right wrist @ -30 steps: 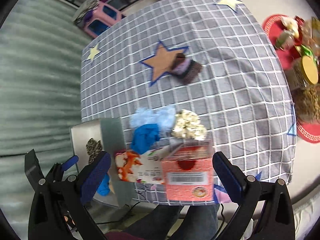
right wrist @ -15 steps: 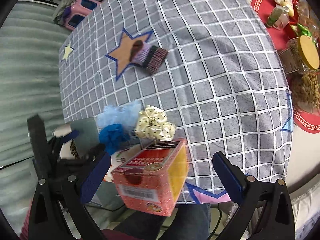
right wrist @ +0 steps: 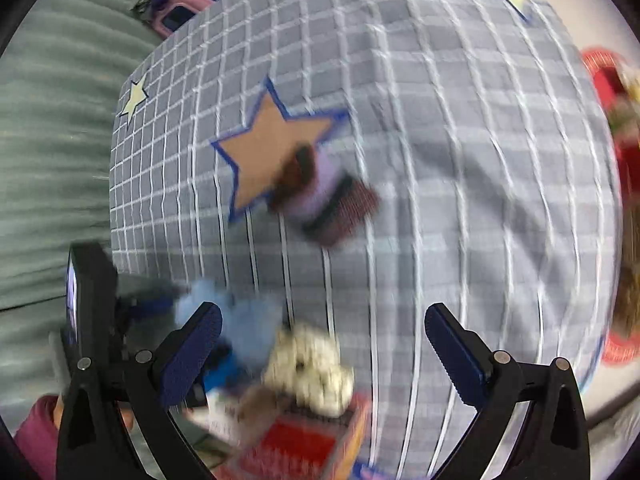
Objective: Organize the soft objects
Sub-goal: 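Move both grippers back to the pile beside the printed boxes, then grasp the light-blue fluffy item with the left gripper while the right grasps the knit hat, then lift the fluffy item and knit hat and carry both toward the white box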
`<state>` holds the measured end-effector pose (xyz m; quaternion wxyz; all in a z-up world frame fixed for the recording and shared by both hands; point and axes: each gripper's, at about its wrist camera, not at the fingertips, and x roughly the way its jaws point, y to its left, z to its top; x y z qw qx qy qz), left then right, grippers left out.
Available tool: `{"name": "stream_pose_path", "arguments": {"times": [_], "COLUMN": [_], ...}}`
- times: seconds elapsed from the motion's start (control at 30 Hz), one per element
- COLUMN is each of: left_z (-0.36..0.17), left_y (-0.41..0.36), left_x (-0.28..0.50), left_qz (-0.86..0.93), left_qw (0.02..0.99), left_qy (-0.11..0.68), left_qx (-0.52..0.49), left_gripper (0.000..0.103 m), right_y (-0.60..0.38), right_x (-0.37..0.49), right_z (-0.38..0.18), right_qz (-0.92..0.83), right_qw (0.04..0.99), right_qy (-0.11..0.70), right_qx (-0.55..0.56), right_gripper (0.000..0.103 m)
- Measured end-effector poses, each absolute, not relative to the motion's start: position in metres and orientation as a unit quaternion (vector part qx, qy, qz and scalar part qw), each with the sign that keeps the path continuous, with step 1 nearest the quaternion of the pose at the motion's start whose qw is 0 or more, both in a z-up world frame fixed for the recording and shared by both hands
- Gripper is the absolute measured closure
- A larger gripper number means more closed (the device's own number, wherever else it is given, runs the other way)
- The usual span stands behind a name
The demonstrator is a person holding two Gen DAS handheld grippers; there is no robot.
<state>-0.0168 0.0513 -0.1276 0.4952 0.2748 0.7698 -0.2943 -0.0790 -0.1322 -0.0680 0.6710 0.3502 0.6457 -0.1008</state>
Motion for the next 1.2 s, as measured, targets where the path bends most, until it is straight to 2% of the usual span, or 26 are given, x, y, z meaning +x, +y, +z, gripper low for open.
{"name": "stream_pose_path", "arguments": {"times": [0.07, 0.27, 0.33, 0.37, 0.4, 0.43, 0.47, 0.57, 0.97, 1.2], "left_z": [-0.135, -0.147, -0.152, -0.153, -0.154, -0.153, -0.151, -0.139, -0.047, 0.0], "left_y": [0.05, 0.047, 0.039, 0.035, 0.031, 0.028, 0.024, 0.013, -0.001, 0.013], "left_x": [-0.018, -0.021, -0.024, -0.024, -0.024, -0.024, -0.023, -0.028, -0.016, -0.007], "left_qz": [-0.284, -0.27, -0.268, -0.27, -0.275, -0.28, -0.287, -0.31, -0.314, -0.33], "left_qw": [0.488, 0.482, 0.481, 0.48, 0.478, 0.477, 0.477, 0.494, 0.64, 0.681], "left_qy": [0.781, 0.791, 0.793, 0.795, 0.799, 0.8, 0.8, 0.779, 0.664, 0.605], "left_qx": [0.265, 0.263, 0.261, 0.255, 0.242, 0.232, 0.224, 0.229, 0.225, 0.248], "left_gripper": [0.006, 0.01, 0.016, 0.024, 0.029, 0.041, 0.055, 0.065, 0.068, 0.068], "right_y": [-0.134, -0.133, -0.129, -0.126, -0.125, -0.125, -0.125, -0.133, -0.164, -0.161], "right_x": [-0.058, -0.024, -0.019, -0.018, -0.018, -0.019, -0.022, -0.03, -0.083, -0.104], "right_z": [-0.08, -0.122, -0.13, -0.133, -0.134, -0.135, -0.135, -0.132, -0.088, -0.058], "right_qz": [-0.097, -0.093, -0.087, -0.087, -0.089, -0.09, -0.087, -0.075, -0.09, -0.095], "right_qw": [0.684, 0.686, 0.687, 0.688, 0.687, 0.684, 0.683, 0.682, 0.696, 0.708], "right_qy": [0.643, 0.656, 0.662, 0.666, 0.67, 0.675, 0.674, 0.666, 0.613, 0.593], "right_qx": [0.33, 0.302, 0.287, 0.276, 0.267, 0.261, 0.267, 0.291, 0.363, 0.371], "right_gripper": [0.001, 0.001, 0.003, 0.007, 0.027, 0.043, 0.043, 0.049, 0.05, 0.05]}}
